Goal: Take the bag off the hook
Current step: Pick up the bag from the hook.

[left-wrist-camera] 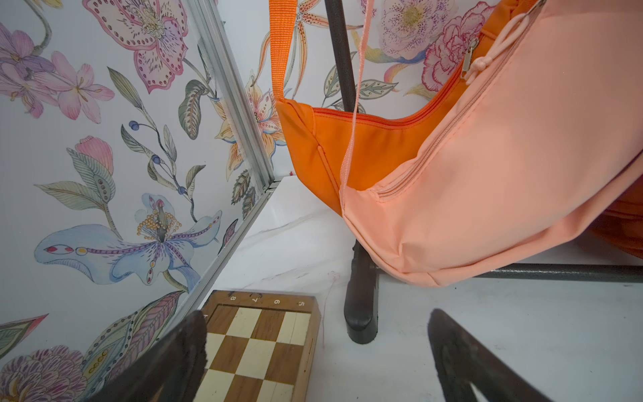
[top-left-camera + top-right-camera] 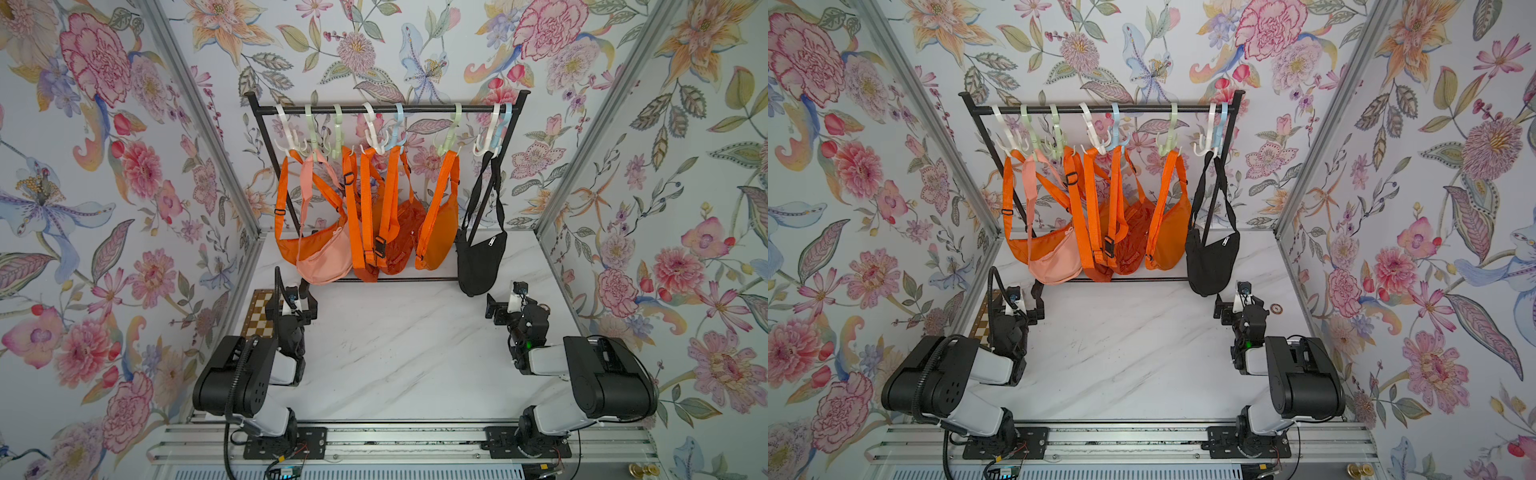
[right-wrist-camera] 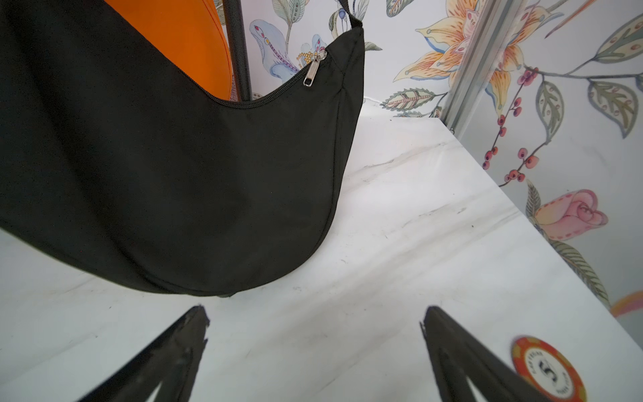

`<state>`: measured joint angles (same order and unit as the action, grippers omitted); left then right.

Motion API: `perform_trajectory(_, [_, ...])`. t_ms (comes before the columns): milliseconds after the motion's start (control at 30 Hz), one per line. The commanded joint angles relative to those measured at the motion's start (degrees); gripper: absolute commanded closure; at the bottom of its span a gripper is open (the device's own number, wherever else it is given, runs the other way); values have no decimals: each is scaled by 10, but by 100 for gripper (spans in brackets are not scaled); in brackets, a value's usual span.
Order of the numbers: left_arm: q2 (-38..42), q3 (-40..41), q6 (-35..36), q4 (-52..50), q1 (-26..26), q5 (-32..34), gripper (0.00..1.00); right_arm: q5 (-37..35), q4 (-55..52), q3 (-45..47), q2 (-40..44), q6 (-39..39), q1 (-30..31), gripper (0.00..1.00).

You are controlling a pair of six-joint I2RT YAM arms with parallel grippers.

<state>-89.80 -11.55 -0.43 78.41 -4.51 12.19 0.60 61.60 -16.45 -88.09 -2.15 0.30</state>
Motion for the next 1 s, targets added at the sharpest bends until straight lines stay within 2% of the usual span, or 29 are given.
perform_trajectory(0, [-4, -15, -8, -2, 8, -13, 0, 5, 5, -10, -7, 5, -2, 1])
perform_trajectory(200, [-2, -12, -6, -4, 8, -18, 1, -2, 0, -8, 8, 1, 3, 1])
perform_trajectory(300, [47, -8, -8, -23, 7, -6, 1, -34, -18, 2, 50, 3, 10, 1])
perform_trajectory(400, [88, -9, 6, -59, -16, 28, 0, -75, -91, -9, 107, -11, 37, 1])
perform_trajectory(500, [127, -2, 37, -68, -50, 63, 1, -125, -119, -11, 162, -28, 75, 0])
perform_trajectory(667, [244, -21, 26, -187, -76, 62, 0, -118, -262, -62, 247, 0, 101, 0])
perform_trajectory(767, [316, -61, 2, -304, -88, 54, 0, -100, -345, -100, 286, 20, 121, 0])
perform_trajectory(833, [355, -94, -17, -381, -106, 64, 1, -83, -400, -129, 308, 31, 136, 1])
perform_trajectory(967, [412, -128, -38, -446, -166, 86, 4, -55, -492, -194, 336, 54, 170, 1])
